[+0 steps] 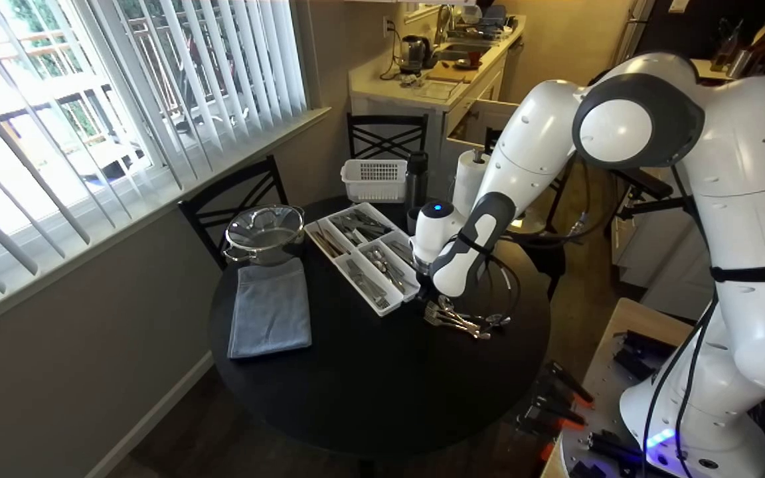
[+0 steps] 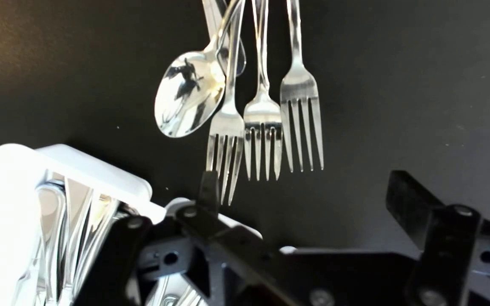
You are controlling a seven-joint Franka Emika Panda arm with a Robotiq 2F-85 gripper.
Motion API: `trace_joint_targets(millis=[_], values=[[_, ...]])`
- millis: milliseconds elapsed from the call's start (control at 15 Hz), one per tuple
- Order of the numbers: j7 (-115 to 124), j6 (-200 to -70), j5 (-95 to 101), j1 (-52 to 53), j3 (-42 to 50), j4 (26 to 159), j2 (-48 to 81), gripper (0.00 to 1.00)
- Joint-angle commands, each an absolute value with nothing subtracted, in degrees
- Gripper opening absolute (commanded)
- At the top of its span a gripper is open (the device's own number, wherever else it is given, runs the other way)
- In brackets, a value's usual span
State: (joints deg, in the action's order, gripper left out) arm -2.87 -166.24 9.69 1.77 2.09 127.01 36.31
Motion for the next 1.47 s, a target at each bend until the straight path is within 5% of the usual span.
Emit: trace_joint_targets(millis=[0, 1400], values=[[-6.2, -165.5, 11.5, 2.7, 2.3, 125.3, 37.9, 1.00], [-18.7, -171.6, 21.2, 0.4, 4.0, 128.3, 44.1, 1.00]])
